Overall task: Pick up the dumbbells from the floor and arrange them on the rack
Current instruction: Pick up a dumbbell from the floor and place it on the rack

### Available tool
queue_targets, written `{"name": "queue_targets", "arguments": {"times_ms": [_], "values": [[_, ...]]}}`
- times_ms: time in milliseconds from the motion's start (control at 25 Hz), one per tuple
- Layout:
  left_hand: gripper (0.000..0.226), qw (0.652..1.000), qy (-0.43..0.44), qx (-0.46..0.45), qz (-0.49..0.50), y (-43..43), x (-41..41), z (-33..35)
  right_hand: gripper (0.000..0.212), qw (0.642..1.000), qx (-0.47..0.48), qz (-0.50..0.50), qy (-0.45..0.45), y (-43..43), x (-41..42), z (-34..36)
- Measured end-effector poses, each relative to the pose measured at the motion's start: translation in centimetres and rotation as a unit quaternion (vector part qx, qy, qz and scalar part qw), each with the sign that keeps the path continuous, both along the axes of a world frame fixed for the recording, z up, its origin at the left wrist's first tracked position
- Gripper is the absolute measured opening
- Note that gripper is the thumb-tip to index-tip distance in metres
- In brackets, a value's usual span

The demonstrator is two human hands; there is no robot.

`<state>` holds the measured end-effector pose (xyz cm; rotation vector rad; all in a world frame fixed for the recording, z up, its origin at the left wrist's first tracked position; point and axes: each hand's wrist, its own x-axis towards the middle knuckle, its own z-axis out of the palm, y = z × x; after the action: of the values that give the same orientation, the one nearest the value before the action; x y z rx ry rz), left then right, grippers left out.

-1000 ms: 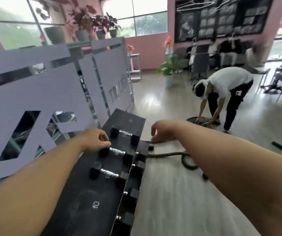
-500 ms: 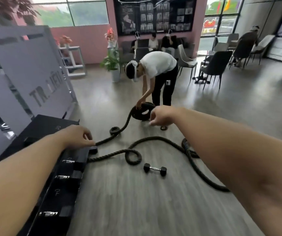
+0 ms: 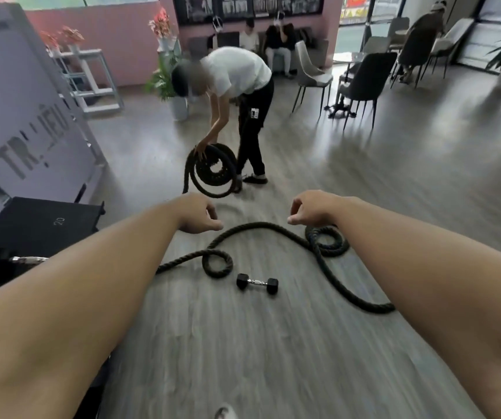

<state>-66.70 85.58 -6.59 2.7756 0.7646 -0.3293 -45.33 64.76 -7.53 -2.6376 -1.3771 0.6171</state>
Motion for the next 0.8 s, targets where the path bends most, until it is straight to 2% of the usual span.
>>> {"name": "queue_targets", "arguments": {"times_ms": [280, 440, 520, 640, 800], "values": [[0.038, 0.998, 0.038, -0.044, -0.006, 10.2, 9.1, -8.2, 0.038, 0.997, -0.063, -0.033, 0.029, 8.1, 6.5, -9.0], [0.033, 0.994, 0.075, -0.076, 0.000, 17.0, 13.8, -13.0, 0.044, 0.994, -0.066, -0.064, 0.054, 15.1, 10.0, -13.2], [0.037, 0.993, 0.093, -0.077, -0.005, 19.6, 16.1, -15.3, 0.043, 0.993, -0.058, -0.074, 0.066, 17.8, 11.7, -15.4], [0.043, 0.988, 0.124, -0.092, -0.008, 22.1, 18.6, -18.5, 0.041, 0.989, -0.080, -0.072, 0.100, 20.2, 13.5, -18.8], [0.039, 0.978, 0.164, -0.123, 0.021, 24.2, 22.3, -24.1, 0.041, 0.981, -0.114, -0.085, 0.134, 22.5, 18.1, -24.4]]}}
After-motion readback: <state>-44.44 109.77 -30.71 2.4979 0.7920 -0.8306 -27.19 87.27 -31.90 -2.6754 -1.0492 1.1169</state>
